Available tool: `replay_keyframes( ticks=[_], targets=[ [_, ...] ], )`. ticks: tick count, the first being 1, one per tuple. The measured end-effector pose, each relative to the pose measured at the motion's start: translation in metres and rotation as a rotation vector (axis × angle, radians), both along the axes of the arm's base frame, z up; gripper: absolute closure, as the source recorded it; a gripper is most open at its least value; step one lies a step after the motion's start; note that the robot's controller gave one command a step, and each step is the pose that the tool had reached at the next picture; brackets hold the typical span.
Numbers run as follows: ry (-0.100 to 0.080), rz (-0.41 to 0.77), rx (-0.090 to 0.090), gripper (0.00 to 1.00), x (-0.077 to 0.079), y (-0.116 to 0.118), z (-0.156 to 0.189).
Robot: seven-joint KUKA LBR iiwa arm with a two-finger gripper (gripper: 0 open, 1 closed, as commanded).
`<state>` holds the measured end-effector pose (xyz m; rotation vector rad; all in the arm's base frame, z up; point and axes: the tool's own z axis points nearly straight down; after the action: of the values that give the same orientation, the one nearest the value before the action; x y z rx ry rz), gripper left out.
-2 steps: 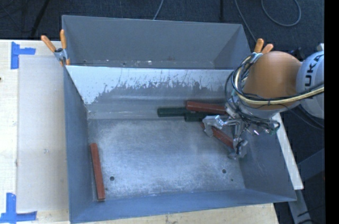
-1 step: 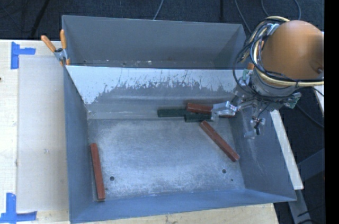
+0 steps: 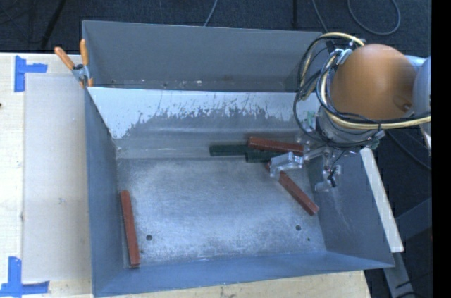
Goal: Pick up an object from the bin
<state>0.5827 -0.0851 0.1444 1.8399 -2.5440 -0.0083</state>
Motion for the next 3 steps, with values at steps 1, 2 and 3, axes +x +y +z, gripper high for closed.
replay_keyframes(
  ticks=[1, 2, 3],
  targets=[
    [0.000, 0.457, 0.002, 0.00, 0.0042, 0.0422, -0.0733],
    [-0.008, 0.451, -0.005, 1.00, 0.0072, 0.0386, -0.0691],
    [-0.005, 0.451, 0.002, 0.00, 0.0054, 0.0418, -0.0717]
  ],
)
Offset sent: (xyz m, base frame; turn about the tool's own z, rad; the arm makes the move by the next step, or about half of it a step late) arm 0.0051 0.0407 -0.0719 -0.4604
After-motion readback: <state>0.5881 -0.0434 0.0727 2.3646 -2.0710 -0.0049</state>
